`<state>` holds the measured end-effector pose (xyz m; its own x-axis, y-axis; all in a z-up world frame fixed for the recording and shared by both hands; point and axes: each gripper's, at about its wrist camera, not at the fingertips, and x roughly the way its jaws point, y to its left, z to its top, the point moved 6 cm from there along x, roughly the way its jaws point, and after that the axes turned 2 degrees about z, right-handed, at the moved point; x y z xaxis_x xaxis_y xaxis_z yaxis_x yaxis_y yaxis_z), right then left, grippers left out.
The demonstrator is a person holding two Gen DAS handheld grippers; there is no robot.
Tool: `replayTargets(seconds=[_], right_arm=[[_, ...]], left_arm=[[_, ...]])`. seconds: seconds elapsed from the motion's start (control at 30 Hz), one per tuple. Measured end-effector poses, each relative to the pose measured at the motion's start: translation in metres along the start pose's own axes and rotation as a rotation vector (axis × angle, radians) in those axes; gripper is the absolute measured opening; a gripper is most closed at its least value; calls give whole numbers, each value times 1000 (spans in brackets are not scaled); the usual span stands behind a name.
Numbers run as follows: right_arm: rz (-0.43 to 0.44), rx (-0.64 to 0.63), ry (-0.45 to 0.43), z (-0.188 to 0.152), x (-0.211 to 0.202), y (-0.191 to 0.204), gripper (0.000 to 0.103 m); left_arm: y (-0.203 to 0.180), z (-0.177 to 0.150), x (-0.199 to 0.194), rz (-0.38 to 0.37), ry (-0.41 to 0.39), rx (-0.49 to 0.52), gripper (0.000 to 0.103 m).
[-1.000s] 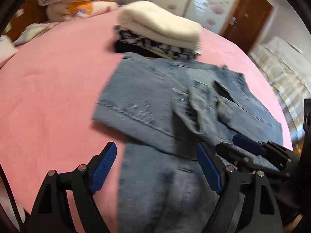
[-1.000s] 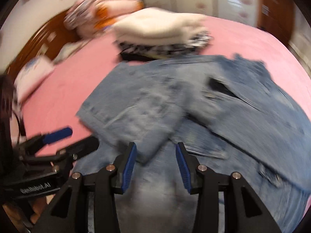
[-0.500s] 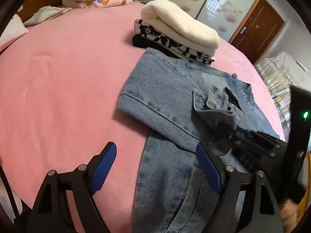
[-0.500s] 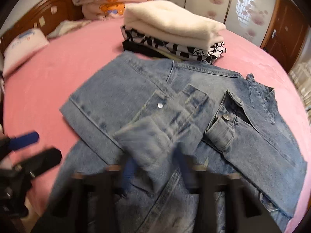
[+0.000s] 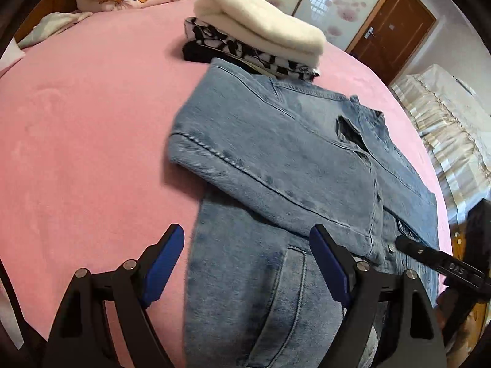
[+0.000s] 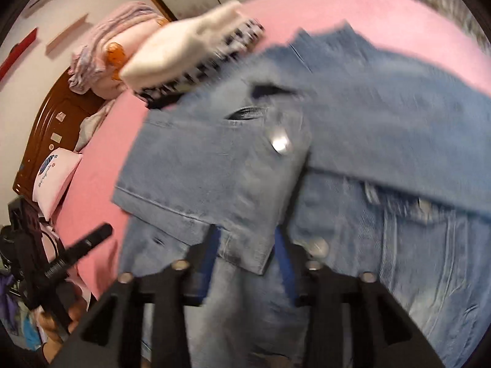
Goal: Fold large clothes
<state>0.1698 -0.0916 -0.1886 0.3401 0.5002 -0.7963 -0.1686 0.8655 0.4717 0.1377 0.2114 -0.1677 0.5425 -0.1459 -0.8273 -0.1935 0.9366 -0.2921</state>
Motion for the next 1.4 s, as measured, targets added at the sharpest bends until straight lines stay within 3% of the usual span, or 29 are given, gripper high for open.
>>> replayTargets(seconds=[0.33, 0.63, 0.8, 0.87, 1.0, 1.03, 1.07, 1.4], right_arm=[[209, 205, -6, 39, 42, -39, 42], [307, 136, -52, 56, 46, -26, 45], [227, 100, -26, 54, 54, -24, 41], [112, 27, -30, 53, 49, -14, 21], [-82, -137, -73, 46, 26, 17, 15], [-101, -162, -87, 45, 20, 23, 15], [-94, -179, -94, 43, 15, 28, 6], [-133, -441, -162, 47, -2, 97, 6]], left_arm=[[-6, 2, 8, 16, 9, 26, 83], [-1, 1, 16, 28, 25, 16, 83], [-2, 2, 20, 28, 37, 5, 83], [-3, 3, 19, 24, 34, 2, 83], [-6, 3, 18, 23, 31, 15, 83], [-6, 2, 18, 24, 32, 16, 83], [-7, 2, 17, 22, 32, 17, 83], [-6, 5, 8, 21, 5, 17, 83]])
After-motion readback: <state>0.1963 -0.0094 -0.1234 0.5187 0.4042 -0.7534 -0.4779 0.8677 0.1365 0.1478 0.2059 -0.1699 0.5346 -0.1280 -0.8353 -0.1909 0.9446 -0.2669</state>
